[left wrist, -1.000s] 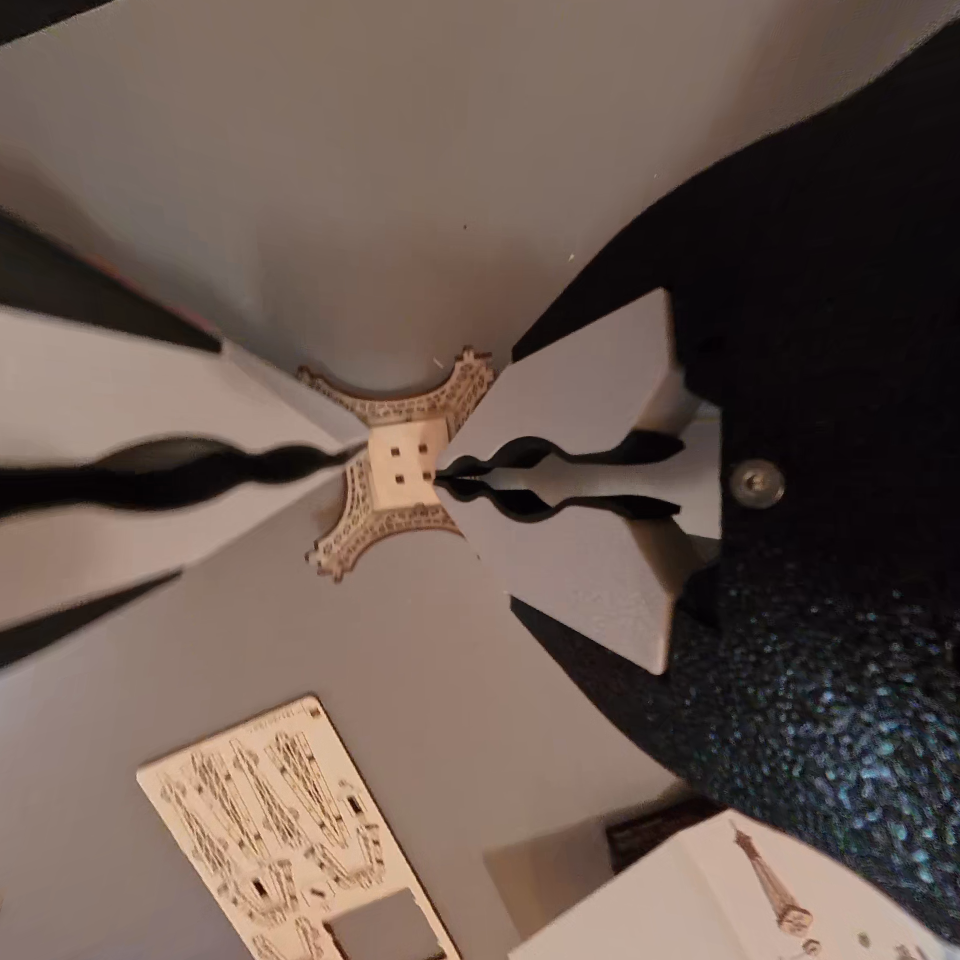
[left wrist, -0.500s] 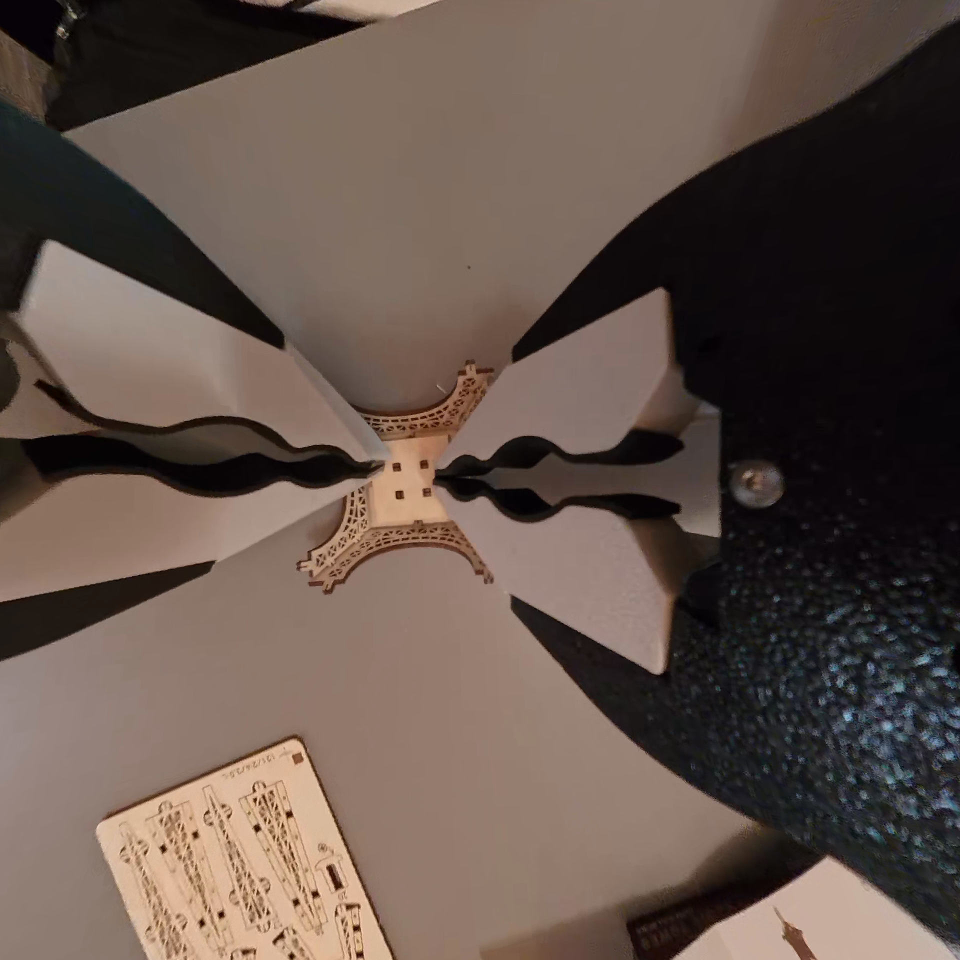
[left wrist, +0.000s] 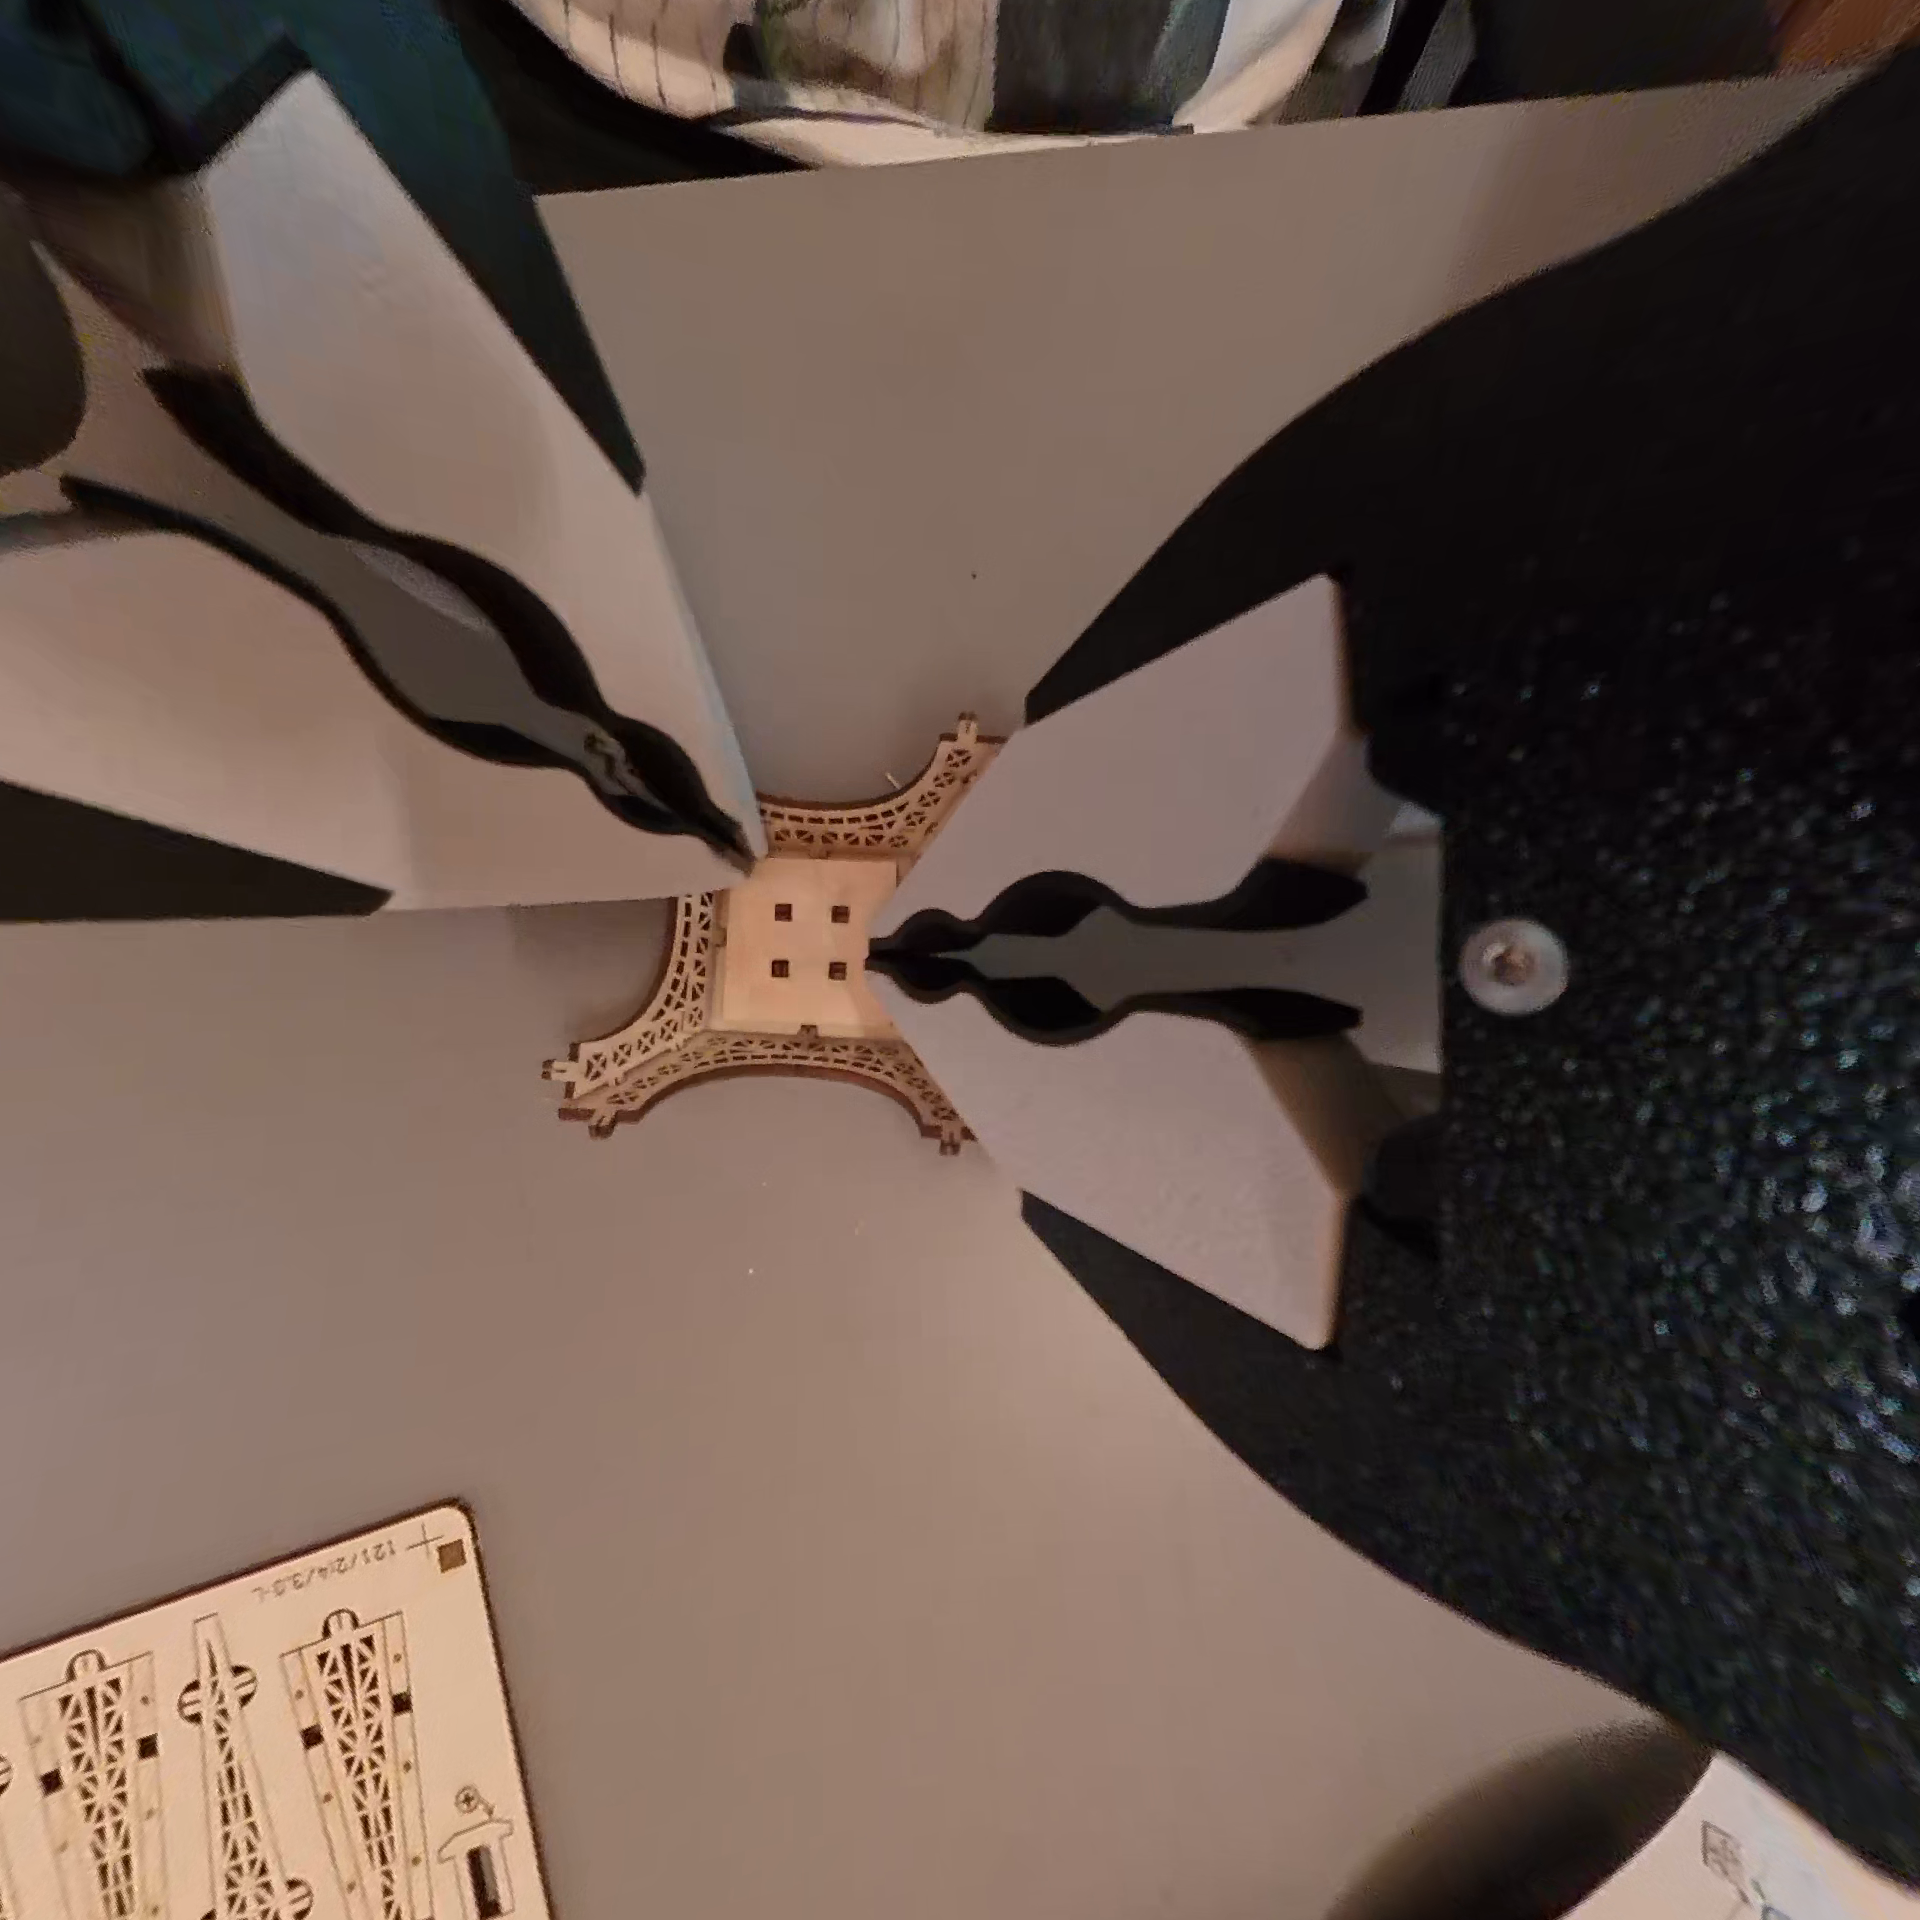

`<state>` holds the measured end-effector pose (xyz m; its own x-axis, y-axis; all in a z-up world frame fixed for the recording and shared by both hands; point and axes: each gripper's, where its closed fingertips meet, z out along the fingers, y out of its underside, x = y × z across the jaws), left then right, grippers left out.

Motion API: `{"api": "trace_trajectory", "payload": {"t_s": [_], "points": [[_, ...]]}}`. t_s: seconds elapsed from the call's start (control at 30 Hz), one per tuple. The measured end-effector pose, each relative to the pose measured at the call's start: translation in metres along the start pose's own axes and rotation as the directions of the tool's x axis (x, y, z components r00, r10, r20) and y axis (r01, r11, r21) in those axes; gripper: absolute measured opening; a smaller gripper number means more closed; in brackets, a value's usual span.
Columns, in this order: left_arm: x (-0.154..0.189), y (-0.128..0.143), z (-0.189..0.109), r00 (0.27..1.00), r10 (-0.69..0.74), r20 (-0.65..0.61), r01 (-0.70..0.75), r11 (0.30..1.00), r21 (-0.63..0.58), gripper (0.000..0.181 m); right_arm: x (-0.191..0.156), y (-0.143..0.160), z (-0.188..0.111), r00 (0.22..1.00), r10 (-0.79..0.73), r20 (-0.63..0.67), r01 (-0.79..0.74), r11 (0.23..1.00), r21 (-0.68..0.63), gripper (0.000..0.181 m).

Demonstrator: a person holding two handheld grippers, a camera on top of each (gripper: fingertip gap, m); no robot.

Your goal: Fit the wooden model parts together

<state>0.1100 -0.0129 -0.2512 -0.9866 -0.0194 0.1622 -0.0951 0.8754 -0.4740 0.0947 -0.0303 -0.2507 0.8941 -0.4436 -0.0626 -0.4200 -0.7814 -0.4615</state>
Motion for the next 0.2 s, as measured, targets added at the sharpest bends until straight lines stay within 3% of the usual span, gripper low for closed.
{"api": "trace_trajectory", "payload": {"t_s": [0.2], "points": [[0.0000, 0.0004, 0.0002, 0.997, -0.070, -0.011, 0.069, 0.996, -0.048, 0.000, -0.0042, -0.0034, 0.0017, 0.999, -0.041, -0.020, 0.041, 0.999, -0.004, 0.000]]}}
